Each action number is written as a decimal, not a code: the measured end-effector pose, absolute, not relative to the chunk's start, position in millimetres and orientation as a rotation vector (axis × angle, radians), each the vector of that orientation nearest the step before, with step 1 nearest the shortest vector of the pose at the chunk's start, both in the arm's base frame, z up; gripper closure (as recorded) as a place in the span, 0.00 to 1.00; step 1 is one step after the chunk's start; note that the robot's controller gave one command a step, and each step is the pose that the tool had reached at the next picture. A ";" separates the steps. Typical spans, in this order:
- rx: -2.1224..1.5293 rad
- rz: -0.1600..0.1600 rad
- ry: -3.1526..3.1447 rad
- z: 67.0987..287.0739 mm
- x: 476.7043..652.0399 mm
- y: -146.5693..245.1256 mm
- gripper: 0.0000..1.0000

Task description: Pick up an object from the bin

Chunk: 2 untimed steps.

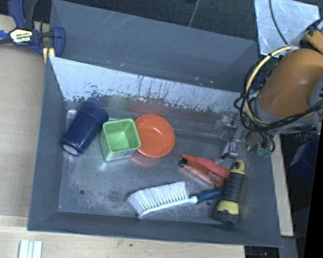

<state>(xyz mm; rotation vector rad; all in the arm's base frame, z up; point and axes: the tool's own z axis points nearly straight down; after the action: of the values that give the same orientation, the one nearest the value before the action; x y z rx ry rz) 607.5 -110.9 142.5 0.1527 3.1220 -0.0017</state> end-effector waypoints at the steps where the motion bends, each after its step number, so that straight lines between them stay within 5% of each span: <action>1: 0.521 0.002 3.096 97.6 594.4 -87.5 0.00; 2: 0.376 0.004 3.099 71.0 606.5 -111.3 0.00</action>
Offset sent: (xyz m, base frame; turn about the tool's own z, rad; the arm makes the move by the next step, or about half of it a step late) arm -0.0018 -0.0012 -0.0725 0.1440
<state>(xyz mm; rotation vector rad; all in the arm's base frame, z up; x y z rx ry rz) 606.5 -111.3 71.0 0.3765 3.0989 0.0038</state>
